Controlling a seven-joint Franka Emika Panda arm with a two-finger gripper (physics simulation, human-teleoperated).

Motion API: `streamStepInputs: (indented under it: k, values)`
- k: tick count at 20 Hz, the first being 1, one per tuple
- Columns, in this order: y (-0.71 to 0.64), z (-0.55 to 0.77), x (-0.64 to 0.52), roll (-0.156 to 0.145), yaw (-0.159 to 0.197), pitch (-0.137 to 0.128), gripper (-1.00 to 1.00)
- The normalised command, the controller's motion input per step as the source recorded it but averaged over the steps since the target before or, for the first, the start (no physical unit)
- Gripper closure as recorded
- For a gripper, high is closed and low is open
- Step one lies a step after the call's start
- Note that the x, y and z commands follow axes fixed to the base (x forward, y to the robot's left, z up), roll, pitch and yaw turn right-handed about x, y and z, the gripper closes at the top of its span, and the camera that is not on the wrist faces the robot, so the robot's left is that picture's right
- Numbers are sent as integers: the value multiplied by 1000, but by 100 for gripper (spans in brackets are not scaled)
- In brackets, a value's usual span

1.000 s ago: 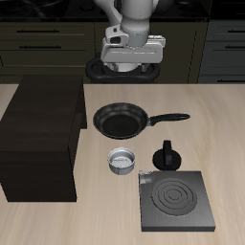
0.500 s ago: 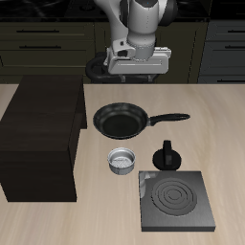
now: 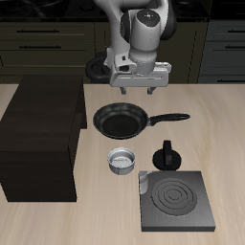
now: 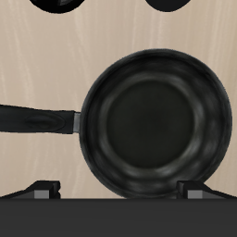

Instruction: Place the frypan on the stove

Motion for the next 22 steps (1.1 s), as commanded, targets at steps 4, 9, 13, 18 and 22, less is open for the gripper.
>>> streamStepInputs:
  k: [4, 9, 13, 18, 22]
  values:
    - [120, -324, -23, 11, -5, 36, -100]
    - [124, -289, -30, 14, 19, 23, -100]
    - [94, -282, -67, 4, 38, -21, -100]
    - [79, -277, -17, 4, 24, 16, -100]
    - [93, -239, -40, 15, 16, 19, -100]
